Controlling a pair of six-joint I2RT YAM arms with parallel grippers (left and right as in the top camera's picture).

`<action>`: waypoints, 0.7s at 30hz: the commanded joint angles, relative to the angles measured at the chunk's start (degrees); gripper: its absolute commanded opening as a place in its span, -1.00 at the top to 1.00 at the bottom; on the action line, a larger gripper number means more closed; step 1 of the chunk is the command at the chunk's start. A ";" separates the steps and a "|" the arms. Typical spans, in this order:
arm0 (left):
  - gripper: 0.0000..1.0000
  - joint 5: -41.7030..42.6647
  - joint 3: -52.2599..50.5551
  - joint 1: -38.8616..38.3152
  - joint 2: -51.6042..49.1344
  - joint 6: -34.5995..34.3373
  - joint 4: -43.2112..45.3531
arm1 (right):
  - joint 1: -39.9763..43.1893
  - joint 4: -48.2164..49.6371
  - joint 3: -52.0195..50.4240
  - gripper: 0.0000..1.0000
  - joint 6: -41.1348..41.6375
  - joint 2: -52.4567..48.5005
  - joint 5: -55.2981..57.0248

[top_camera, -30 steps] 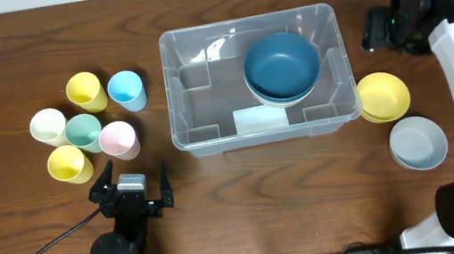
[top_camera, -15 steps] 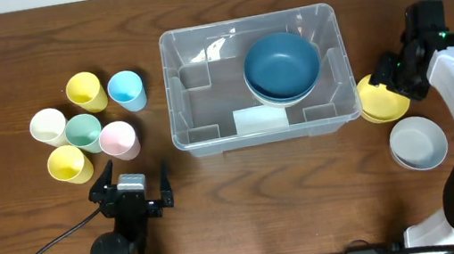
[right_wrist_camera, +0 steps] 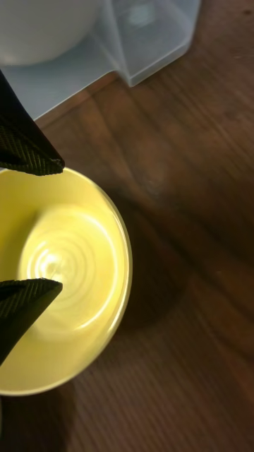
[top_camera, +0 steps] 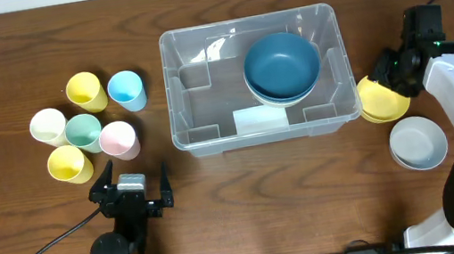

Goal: Pack container
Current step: 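Grasp the yellow bowl rim with the right gripper and lift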

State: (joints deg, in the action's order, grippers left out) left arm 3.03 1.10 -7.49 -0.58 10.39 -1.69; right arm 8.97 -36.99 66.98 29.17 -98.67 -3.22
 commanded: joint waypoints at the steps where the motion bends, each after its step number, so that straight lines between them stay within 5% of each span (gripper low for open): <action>1: -0.96 -0.04 -0.87 0.35 0.35 0.31 -2.16 | -1.14 0.04 -0.42 0.00 7.04 -1.25 -0.02; 21: -0.96 -0.04 -0.87 0.35 0.35 0.31 -2.16 | -1.90 8.52 -0.42 0.05 11.06 -8.39 0.00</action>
State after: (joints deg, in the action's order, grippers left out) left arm 3.03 1.10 -7.49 -0.58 10.39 -1.69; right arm 7.35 -29.04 66.87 39.29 -106.45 -3.25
